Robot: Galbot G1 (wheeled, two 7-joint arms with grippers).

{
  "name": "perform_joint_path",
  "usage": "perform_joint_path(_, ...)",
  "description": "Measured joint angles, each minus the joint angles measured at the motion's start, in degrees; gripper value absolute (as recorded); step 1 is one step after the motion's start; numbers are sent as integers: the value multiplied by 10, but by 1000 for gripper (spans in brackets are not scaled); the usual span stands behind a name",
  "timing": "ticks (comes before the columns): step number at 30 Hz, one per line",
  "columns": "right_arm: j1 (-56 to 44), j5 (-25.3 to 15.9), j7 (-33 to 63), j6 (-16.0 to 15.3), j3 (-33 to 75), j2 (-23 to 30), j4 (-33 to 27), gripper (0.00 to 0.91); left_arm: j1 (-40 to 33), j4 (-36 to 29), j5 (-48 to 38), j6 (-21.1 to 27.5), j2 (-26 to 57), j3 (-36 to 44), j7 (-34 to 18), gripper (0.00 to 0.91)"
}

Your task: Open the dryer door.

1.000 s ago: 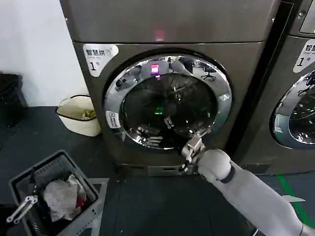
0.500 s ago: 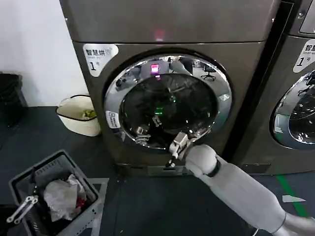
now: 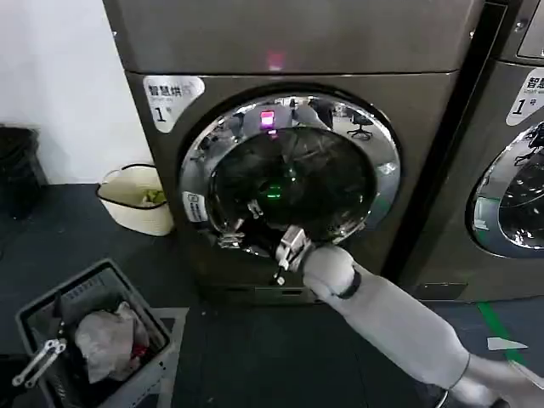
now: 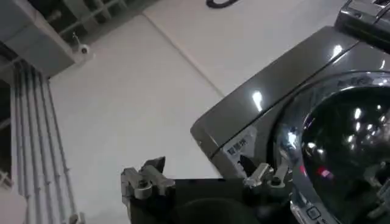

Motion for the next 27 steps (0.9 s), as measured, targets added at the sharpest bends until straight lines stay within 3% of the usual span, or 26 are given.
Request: perform_joint_path(27, 33, 1, -31, 4, -25, 40, -49, 907, 2, 2, 0, -2, -2, -3, 0, 907)
